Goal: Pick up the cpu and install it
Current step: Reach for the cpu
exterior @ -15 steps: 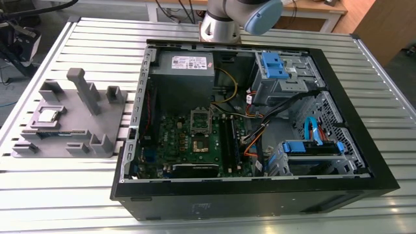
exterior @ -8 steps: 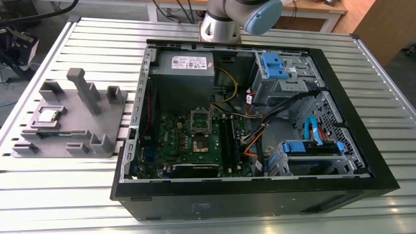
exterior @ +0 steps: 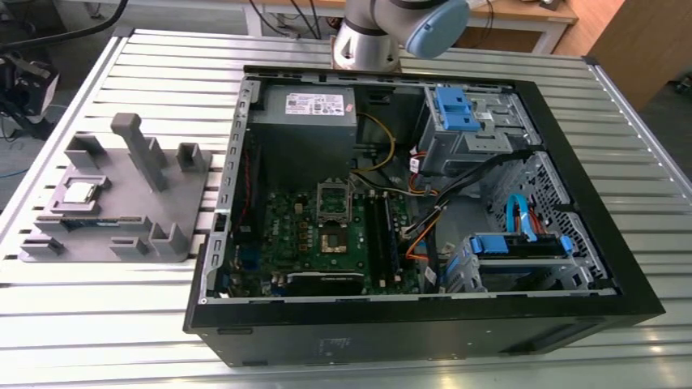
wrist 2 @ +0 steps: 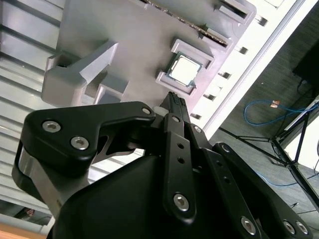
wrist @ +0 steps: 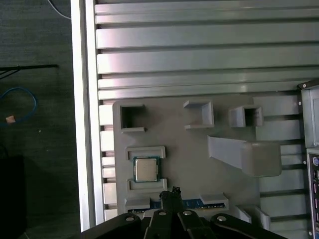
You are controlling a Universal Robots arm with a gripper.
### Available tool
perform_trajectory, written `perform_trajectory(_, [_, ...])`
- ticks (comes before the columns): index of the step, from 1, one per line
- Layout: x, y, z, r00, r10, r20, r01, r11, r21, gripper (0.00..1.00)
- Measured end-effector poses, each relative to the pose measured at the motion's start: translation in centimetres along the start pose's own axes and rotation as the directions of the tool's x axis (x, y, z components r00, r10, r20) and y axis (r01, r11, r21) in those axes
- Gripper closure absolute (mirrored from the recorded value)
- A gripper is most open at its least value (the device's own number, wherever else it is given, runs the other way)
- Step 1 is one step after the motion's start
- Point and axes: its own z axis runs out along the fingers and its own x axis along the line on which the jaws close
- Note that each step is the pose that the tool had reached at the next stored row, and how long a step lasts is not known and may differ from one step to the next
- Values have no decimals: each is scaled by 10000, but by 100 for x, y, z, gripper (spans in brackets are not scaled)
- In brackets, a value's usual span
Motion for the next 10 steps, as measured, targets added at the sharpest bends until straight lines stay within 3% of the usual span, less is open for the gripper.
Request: perform_trajectory(10, [92, -13, 135, 10000, -1, 2, 1, 10000, 20, 89])
